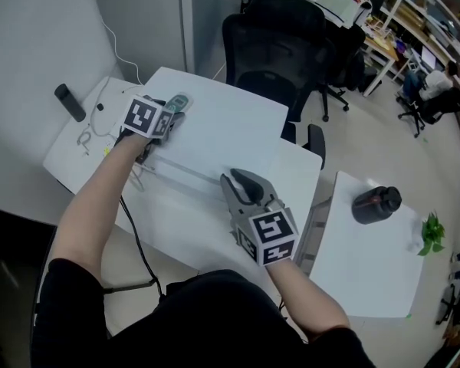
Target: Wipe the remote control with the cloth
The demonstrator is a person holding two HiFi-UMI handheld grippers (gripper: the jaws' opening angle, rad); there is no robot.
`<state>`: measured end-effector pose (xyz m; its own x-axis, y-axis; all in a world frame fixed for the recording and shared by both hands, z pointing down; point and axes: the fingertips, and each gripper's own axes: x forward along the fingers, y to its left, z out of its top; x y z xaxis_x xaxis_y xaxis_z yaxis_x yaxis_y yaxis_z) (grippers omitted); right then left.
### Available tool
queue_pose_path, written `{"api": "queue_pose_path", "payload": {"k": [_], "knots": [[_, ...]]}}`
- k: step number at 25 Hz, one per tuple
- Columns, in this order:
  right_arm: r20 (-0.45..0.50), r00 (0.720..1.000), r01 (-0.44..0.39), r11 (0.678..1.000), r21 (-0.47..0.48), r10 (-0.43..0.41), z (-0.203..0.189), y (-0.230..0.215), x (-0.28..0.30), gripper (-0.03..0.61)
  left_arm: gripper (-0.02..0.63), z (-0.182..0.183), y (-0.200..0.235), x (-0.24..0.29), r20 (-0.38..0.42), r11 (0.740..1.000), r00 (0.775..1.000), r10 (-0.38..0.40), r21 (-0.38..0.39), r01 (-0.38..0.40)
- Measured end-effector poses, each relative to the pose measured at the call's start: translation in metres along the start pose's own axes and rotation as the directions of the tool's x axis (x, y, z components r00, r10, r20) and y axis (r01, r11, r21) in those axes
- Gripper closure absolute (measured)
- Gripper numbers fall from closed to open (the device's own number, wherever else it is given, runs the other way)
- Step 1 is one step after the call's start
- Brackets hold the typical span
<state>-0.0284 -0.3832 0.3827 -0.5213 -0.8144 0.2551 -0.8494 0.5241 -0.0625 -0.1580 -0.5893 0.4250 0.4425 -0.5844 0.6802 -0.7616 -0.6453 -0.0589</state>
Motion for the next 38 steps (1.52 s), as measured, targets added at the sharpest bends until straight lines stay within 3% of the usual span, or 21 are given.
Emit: {"api": "queue_pose_path", "payload": {"k": [5,10,15,24,28,32,35,38], "knots": [[0.005,1.0,0.01,1.0,0.002,-0.01,0.0,-0.004,-0.001,0.477,0.348,0.001,-0.001,0.005,0.0,1.0,1.0,-0.021,-0.015,0.021],[0.008,1.0,0.018,1.0,0.007,-0.018,0.0,-0.008,-0.009,0.477,0.356,0.005,-0.003,-0.001,0.021,1.0,1.0,0.011,0.011,-0.012],[0.024,0.998,0.051,0.999,0.007,-0.051,0.003,-0.02,-0.028,0.477,0.356,0.014,-0.023,-0.026,0.108,0.999,0.994,0.001,0.038,-0.005],[0.016,0.995,0.102,0.995,0.004,-0.102,-0.015,-0.039,-0.07,0.477,0.356,0.002,-0.102,-0.111,0.251,0.994,0.966,-0.069,0.099,0.045],[-0.04,0.993,0.109,0.994,-0.014,-0.109,-0.049,-0.052,-0.091,0.477,0.356,-0.025,-0.143,-0.144,0.266,0.996,0.962,-0.062,0.085,0.041],[-0.178,0.979,0.097,0.995,-0.015,-0.099,-0.11,-0.072,-0.105,0.378,0.356,-0.064,-0.191,-0.166,0.258,0.997,0.965,-0.053,0.074,0.035],[-0.295,0.951,0.084,0.996,-0.023,-0.087,-0.163,-0.081,-0.101,0.262,0.356,-0.096,-0.219,-0.178,0.243,0.999,0.97,-0.025,0.051,0.013],[-0.409,0.909,0.07,0.997,-0.045,-0.082,-0.217,-0.091,-0.09,0.238,0.356,-0.126,-0.247,-0.179,0.215,0.999,0.977,-0.004,0.038,-0.004]]}}
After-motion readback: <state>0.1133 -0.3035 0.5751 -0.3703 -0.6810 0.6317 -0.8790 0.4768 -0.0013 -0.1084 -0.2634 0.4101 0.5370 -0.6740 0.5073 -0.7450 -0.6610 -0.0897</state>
